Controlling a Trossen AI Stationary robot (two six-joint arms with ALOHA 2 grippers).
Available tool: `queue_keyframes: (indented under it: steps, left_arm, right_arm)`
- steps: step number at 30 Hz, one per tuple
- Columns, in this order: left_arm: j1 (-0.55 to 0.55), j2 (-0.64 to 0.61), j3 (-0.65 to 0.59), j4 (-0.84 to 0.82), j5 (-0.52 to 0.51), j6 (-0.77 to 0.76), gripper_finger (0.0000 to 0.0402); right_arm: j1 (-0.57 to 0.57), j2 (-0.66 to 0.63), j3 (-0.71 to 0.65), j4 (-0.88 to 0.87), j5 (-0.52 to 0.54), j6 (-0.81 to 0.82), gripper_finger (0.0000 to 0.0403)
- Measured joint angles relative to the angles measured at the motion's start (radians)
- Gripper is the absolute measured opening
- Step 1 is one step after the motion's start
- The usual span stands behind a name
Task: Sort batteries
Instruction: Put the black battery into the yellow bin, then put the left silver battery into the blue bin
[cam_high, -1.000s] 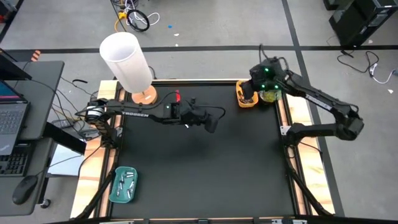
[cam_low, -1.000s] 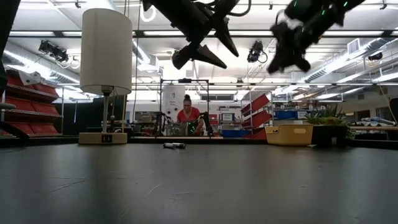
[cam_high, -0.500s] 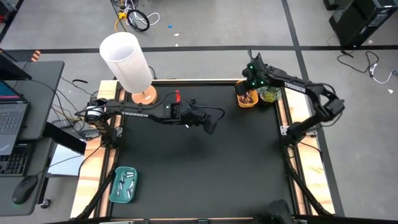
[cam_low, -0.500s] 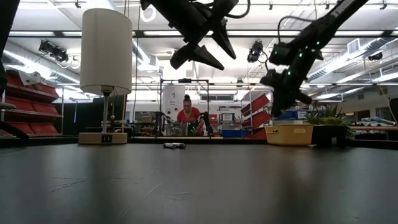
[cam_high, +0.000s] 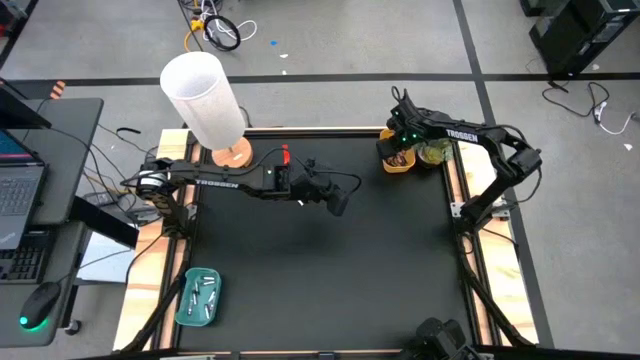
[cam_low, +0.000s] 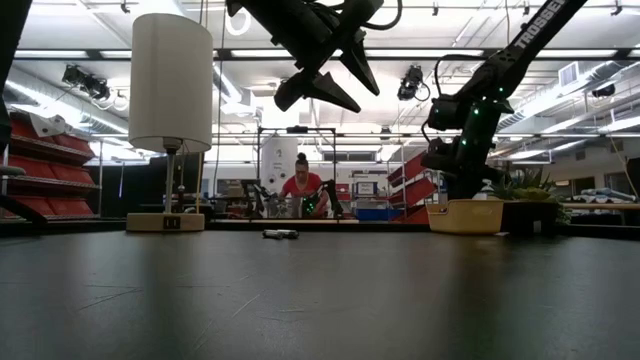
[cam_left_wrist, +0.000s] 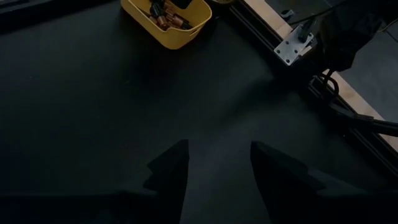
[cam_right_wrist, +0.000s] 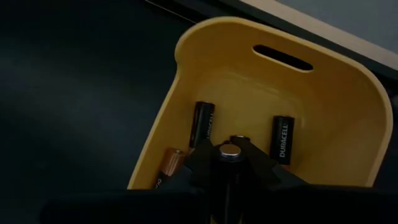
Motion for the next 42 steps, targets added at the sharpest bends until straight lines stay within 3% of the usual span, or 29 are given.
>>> queue_keyframes:
  steps: [18,26,30,34,38,42]
  left_arm:
    - [0.0,-0.003,0.0,0.003,0.004,-0.001,0.0187]
    - [0.0,-0.123,0.004,-0.171,0.036,-0.056,0.0187]
    - [0.0,-0.145,0.004,-0.399,0.053,-0.121,0.0187]
    - [-0.009,-0.099,0.002,-0.598,0.03,-0.13,0.0187]
    - [-0.011,-0.044,0.0,-0.608,0.02,-0.083,0.0188]
    - [-0.012,0.023,0.0,-0.62,0.042,-0.148,0.0188]
  right_arm:
    - [0.001,-0.028,0.015,-0.079,-0.042,-0.054,0.0087]
    - [0.007,-0.293,0.048,-0.13,-0.067,-0.159,0.0087]
    - [0.037,-0.426,0.049,-0.106,-0.148,-0.171,0.0087]
    - [0.084,-0.503,0.049,-0.102,-0.158,-0.162,0.0086]
    - [0.129,-0.544,0.049,-0.097,-0.231,-0.091,0.0085]
    - [0.198,-0.582,0.049,-0.108,-0.285,-0.033,0.0084]
